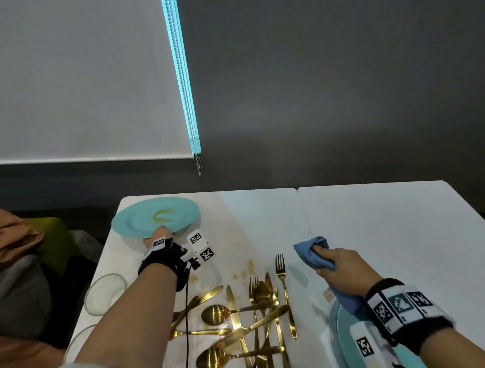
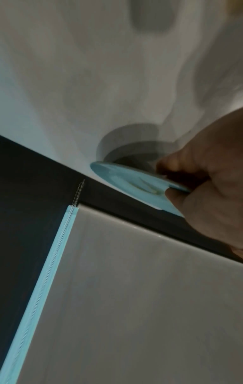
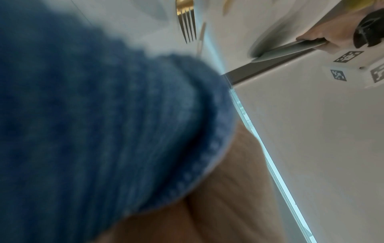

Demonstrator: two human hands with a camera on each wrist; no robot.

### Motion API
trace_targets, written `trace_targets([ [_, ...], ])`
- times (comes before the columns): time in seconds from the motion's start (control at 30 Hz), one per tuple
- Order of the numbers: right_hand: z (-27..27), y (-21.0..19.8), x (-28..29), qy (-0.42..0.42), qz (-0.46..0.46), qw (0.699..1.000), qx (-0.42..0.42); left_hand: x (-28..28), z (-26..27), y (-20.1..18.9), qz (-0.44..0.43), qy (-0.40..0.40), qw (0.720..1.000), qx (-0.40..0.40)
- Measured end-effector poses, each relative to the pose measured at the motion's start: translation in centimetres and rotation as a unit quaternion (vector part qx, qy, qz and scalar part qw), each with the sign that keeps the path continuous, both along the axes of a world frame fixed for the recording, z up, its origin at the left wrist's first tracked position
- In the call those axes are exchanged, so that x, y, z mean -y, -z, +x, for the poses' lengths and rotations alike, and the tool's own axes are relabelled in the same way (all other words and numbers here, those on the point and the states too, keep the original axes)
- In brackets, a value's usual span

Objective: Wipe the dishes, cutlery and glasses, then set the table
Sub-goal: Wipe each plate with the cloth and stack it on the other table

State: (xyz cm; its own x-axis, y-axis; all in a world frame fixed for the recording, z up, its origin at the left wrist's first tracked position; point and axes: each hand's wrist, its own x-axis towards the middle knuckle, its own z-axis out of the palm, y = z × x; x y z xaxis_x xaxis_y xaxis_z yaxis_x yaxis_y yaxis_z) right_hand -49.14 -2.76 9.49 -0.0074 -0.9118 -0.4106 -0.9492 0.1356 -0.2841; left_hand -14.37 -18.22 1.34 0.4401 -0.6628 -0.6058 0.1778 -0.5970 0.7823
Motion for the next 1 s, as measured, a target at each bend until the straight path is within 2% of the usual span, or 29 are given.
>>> trace_targets([
  [0.03, -0.2, -0.4, 0.0, -0.001, -0.006, 1.0, 0.001, 0.1, -0.9, -1.0, -0.033, -0.066, 0.994, -0.076],
  [0.07, -0.5, -0.9, -0.1, 0.001, -0.011, 1.0, 0.005, -0.1, -1.8, -2.0, -0.063, -0.103, 0.985, -0.121],
  [0.13, -1.0, -1.7, -0.4, 0.006, -0.024, 1.0, 0.011, -0.8, -3.9, -3.9, -0.112, -0.13, 0.972, -0.162],
  [0.23, -2.2, -3.0, -1.1, 0.023, -0.053, 0.998, 0.016, -3.0, -7.3, -6.4, -0.152, -0.09, 0.964, -0.2],
  [0.43, -4.8, -5.5, -3.2, 0.038, -0.107, 0.994, -0.002, -8.2, -14.3, -8.1, -0.136, 0.026, 0.941, -0.31],
  [0.6, -5.8, -5.8, -6.7, 0.009, -0.096, 0.994, -0.053, -12.9, -19.5, -8.8, -0.143, 0.145, 0.916, -0.345],
  [0.73, -7.1, -6.0, -9.2, -0.016, -0.07, 0.991, -0.117, -15.3, -22.1, -9.2, -0.14, 0.239, 0.907, -0.318],
  [0.83, -9.4, -6.4, -10.2, 0.066, -0.074, 0.983, -0.157, -16.7, -23.3, -9.1, -0.143, 0.29, 0.901, -0.289],
  [0.93, -10.5, -6.5, -10.8, 0.154, -0.12, 0.971, -0.139, -18.0, -24.8, -8.9, -0.147, 0.328, 0.892, -0.275],
  [1.0, -9.5, -6.2, -11.8, 0.149, -0.132, 0.971, -0.13, -18.7, -25.6, -9.3, -0.157, 0.34, 0.888, -0.268],
])
